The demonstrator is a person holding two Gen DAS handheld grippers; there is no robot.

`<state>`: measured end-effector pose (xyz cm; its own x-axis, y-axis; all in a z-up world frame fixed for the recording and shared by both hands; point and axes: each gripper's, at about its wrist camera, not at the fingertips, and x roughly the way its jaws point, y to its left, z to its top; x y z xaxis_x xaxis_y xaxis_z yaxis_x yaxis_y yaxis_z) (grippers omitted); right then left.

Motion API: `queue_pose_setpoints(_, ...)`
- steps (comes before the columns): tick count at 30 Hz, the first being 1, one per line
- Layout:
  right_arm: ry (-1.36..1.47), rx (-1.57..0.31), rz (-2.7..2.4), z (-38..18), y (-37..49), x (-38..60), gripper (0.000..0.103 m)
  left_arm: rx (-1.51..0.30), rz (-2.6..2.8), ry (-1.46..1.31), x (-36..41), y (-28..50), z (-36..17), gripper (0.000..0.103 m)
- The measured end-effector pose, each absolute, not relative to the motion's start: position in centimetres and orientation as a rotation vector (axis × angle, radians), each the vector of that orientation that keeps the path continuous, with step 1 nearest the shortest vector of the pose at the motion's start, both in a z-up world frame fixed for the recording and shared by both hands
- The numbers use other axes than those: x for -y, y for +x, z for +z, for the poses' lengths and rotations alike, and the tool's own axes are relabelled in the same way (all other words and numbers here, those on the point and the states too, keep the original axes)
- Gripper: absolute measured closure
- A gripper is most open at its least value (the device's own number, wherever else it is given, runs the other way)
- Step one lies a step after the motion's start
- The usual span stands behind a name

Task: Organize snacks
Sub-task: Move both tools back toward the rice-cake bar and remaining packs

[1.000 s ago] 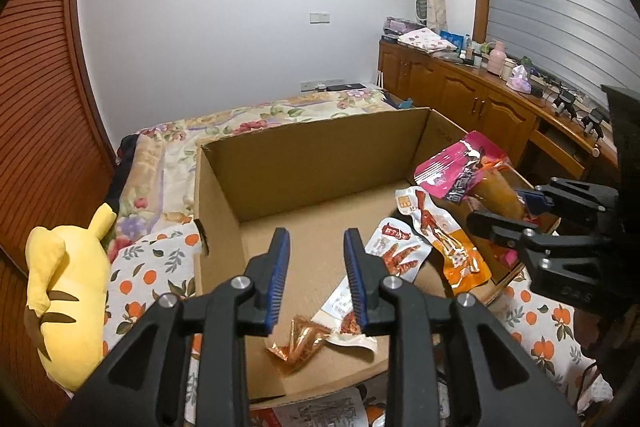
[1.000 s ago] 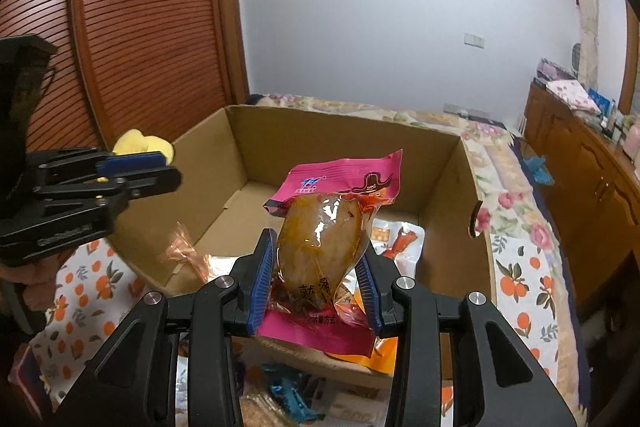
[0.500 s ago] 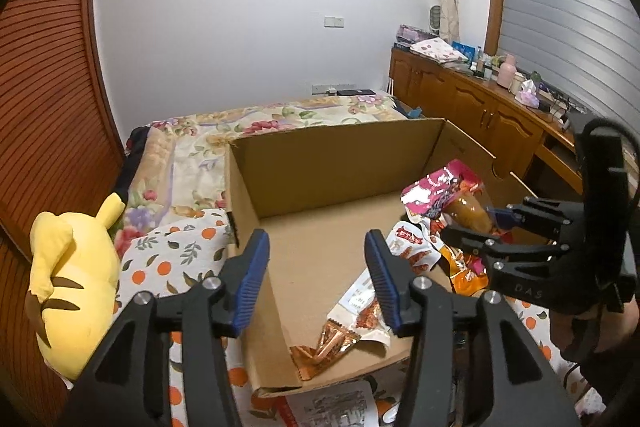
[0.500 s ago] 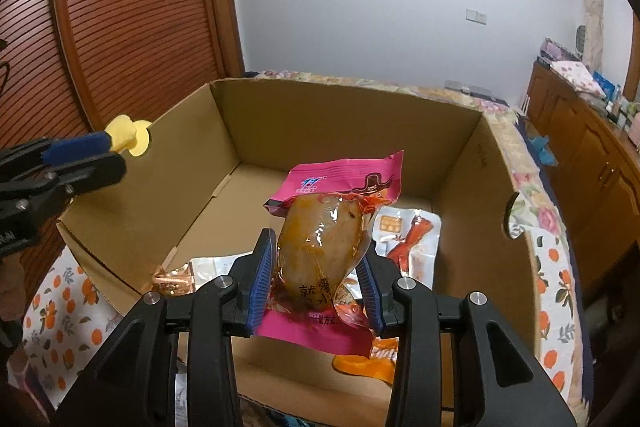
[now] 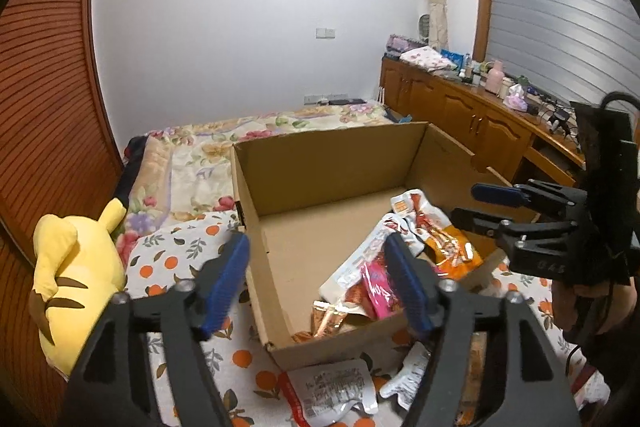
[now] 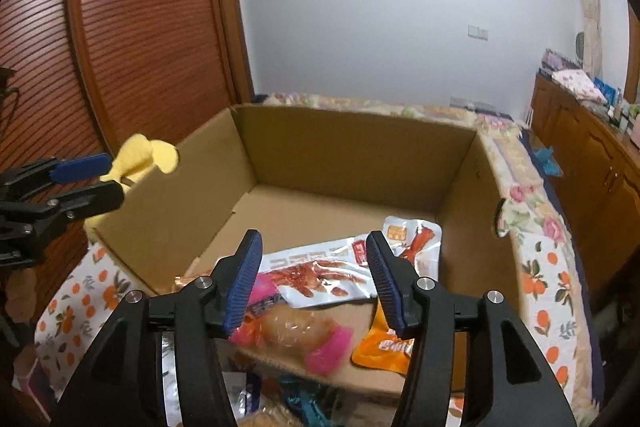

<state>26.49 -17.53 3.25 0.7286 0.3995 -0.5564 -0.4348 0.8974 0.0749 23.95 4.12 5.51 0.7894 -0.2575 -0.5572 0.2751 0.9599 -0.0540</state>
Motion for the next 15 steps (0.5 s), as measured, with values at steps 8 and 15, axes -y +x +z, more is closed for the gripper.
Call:
queue_pose_setpoints(8, -0.094, -0.538, 0.464, 4.1, 20.8, 20.3, 0.037, -0.559, -0.338, 0.051, -3.3, 20.2, 6.7, 0.028)
queue_pose_setpoints(15, -0.083, -0.583, 0.448, 1.8, 17.5, 23.0, 0.036, -0.59, -0.389, 0.078, -0.9, 17.3, 5.2, 0.028)
